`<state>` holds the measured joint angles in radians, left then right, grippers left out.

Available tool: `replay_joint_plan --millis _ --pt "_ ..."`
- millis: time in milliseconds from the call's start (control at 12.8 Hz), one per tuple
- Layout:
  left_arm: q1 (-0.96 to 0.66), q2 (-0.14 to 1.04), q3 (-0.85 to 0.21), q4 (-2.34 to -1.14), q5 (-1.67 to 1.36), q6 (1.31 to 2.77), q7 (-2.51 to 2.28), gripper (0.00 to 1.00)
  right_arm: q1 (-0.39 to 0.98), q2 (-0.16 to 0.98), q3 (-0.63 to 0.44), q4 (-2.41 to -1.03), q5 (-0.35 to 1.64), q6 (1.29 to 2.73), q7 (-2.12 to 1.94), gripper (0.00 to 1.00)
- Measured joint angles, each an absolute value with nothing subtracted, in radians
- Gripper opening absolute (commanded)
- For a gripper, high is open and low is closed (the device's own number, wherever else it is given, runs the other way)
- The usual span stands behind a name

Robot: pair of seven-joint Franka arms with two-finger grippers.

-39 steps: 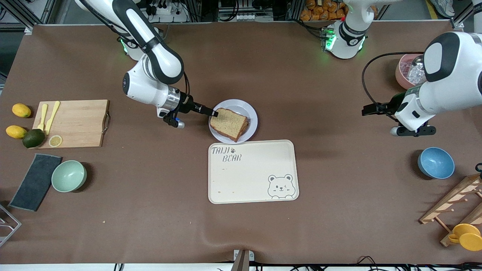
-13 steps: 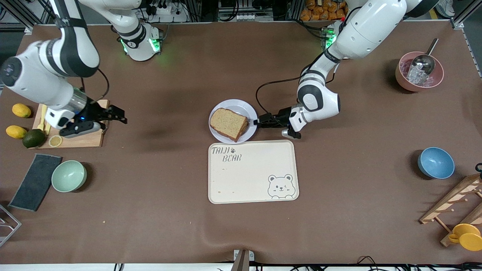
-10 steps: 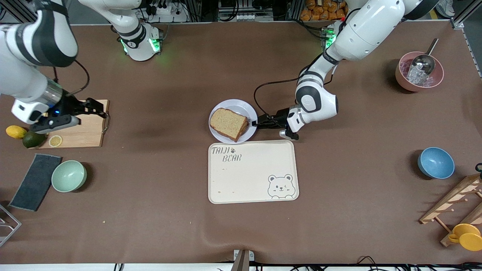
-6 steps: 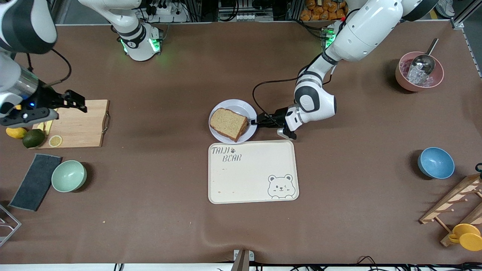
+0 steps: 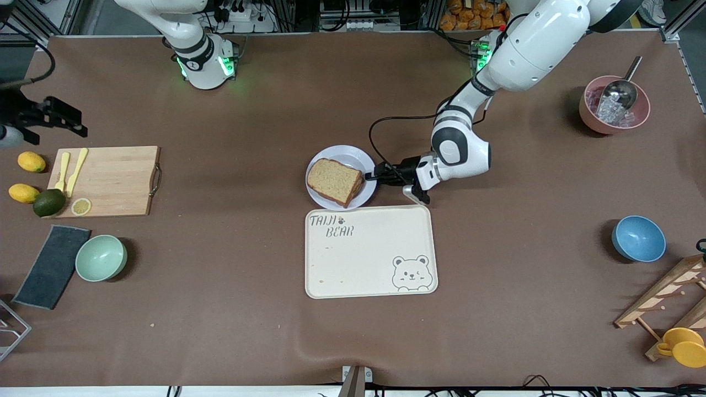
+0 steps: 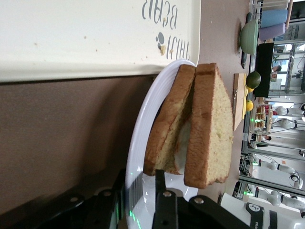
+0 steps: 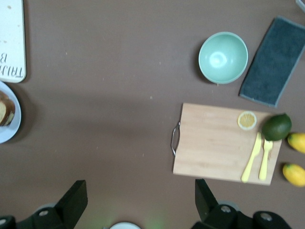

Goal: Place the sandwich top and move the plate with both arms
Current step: 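Slide the plate with the left gripper onto the bear tray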

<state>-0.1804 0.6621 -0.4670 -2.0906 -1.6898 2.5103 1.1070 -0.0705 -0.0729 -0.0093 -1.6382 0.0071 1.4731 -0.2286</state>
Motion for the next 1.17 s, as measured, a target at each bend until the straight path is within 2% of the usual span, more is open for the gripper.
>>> replay_joint_plan --millis 156,234,545,1169 --pt "-0.177 0.672 -0.467 -2.091 -1.69 2.508 1.135 0.11 -0.071 -0.073 -0.011 -1.613 -0.001 1.424 -0.217 1.0" --pt "-0.176 0.675 -0.467 -2.09 -1.691 2.503 1.146 0.0 -0.071 -0.073 -0.011 -1.609 -0.001 1.409 -0.18 1.0" --pt "-0.163 0.676 -0.467 -2.093 -1.728 2.448 1.198 0.0 -0.069 -0.073 -0.009 -1.602 0.014 1.391 0.017 1.0" --pt "-0.1 0.703 -0.465 -2.102 -1.741 2.317 1.318 0.0 -0.061 -0.073 -0.004 -1.544 0.016 1.401 0.038 1.0"
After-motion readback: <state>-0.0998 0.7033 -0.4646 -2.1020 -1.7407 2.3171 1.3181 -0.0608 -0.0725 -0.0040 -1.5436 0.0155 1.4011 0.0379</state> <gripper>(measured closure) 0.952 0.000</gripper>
